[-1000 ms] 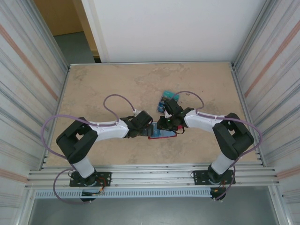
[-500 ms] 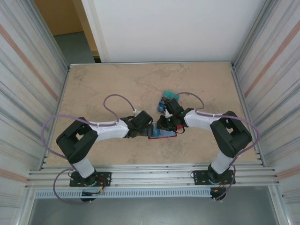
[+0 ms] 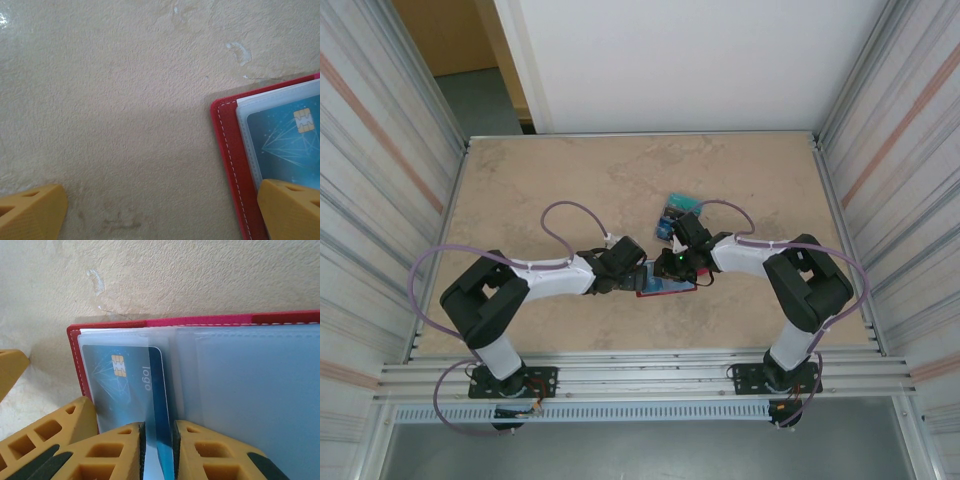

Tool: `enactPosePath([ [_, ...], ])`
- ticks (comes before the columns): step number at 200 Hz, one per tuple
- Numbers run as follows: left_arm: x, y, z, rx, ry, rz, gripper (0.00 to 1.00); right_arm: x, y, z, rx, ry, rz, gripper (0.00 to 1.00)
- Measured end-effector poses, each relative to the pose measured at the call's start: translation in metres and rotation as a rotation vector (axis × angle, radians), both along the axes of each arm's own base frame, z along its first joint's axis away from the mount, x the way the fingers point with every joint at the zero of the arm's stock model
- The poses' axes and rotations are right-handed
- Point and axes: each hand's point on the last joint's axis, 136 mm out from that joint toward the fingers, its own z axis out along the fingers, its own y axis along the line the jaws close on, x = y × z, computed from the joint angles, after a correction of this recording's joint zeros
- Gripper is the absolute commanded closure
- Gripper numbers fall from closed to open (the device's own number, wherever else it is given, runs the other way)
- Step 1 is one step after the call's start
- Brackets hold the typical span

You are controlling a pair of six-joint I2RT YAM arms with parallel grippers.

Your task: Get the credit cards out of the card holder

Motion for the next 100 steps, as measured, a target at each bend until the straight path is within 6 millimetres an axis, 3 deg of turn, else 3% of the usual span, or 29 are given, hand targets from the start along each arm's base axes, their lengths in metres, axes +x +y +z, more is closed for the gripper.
enactPosePath([
  [100,0.0000,0.0004,-0.0010,0.003,0.001,0.001,0.01,0.0002,0.0043,-0.0025,0.057,0.028,0.000,0.76],
])
